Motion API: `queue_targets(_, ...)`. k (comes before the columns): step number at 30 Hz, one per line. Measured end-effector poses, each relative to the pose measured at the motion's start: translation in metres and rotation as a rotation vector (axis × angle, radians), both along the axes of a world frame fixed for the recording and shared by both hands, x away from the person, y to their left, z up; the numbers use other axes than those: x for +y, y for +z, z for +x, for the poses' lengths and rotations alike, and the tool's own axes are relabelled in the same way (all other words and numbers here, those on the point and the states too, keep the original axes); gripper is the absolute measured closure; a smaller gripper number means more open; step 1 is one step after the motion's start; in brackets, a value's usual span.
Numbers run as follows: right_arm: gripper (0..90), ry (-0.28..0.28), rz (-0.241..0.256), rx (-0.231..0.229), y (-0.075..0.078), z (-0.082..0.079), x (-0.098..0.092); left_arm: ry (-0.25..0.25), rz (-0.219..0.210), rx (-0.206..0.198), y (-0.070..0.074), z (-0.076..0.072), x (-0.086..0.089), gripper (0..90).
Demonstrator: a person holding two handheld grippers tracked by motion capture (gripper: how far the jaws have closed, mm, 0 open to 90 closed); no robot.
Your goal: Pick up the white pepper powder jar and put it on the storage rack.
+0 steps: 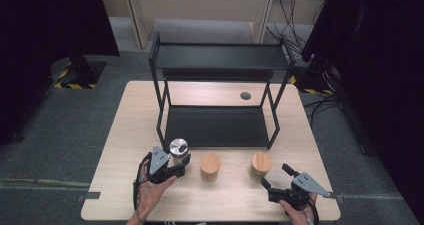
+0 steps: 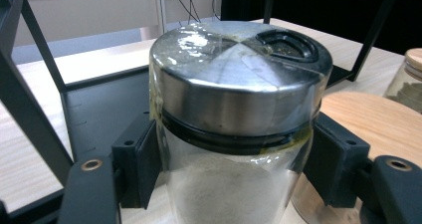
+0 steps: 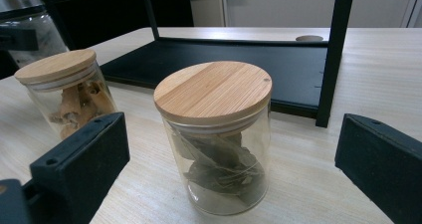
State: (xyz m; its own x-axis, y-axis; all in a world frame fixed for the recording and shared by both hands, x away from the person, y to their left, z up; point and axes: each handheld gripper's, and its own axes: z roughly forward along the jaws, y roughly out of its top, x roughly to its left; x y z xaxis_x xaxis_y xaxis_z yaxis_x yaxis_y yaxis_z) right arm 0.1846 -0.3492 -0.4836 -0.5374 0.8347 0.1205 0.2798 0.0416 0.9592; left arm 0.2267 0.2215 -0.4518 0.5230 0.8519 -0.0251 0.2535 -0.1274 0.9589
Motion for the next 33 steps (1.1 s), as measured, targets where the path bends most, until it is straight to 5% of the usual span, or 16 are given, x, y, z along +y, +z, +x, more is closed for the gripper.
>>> queue_targets(33, 1.1, -0.011, 0.011, -0.001, 0.000, -0.001, -0.002, 0.068, 0.034, 0.005, 0.013, 0.073, -0.041, 30.8)
